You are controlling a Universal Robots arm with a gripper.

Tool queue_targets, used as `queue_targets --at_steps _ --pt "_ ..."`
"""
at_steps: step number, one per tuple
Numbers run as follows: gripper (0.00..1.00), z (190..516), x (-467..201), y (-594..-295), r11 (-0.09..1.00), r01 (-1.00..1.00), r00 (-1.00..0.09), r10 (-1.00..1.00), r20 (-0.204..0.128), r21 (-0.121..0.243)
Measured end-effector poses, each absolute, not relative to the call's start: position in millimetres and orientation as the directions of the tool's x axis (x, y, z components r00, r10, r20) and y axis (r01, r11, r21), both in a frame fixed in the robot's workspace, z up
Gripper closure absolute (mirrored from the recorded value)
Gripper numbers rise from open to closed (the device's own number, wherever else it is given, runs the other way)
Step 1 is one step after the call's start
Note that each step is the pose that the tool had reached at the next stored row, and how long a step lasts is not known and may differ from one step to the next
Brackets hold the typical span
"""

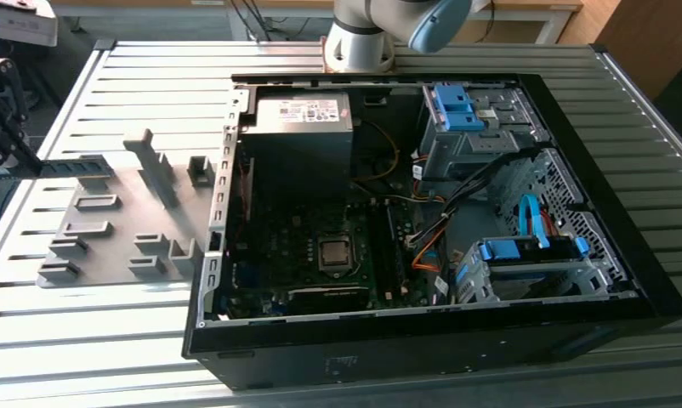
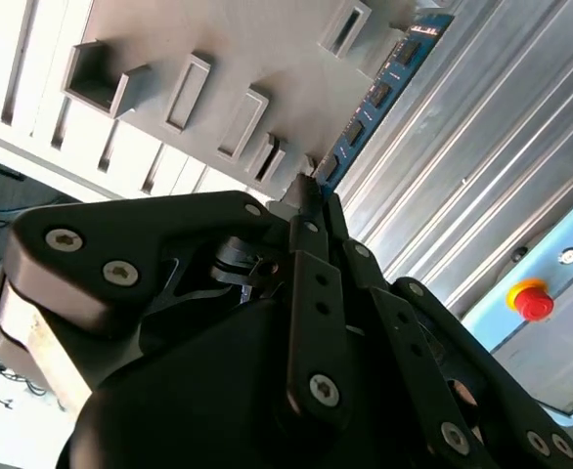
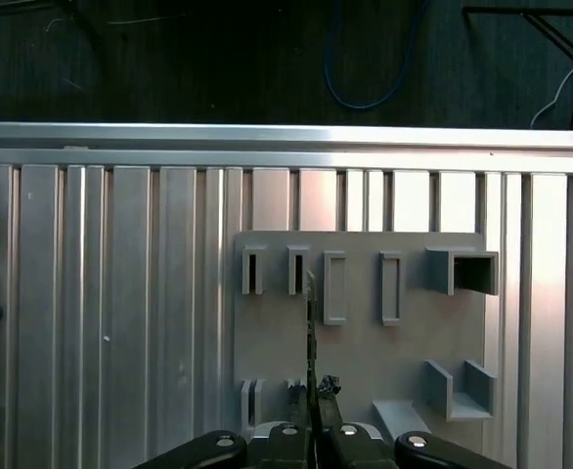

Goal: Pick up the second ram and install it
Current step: 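Pick up the second ram and move it above second insertion slot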

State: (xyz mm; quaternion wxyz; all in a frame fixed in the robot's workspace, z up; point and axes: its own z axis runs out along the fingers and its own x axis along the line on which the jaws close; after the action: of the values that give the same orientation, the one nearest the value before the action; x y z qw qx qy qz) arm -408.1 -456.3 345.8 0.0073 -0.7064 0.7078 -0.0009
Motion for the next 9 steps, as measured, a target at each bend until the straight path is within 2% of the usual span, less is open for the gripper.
queue_targets --at_steps 9 --pt "0.86 377 -408 -456 0.002 -1.0 -0.002 -1.0 -0.009 -0.012"
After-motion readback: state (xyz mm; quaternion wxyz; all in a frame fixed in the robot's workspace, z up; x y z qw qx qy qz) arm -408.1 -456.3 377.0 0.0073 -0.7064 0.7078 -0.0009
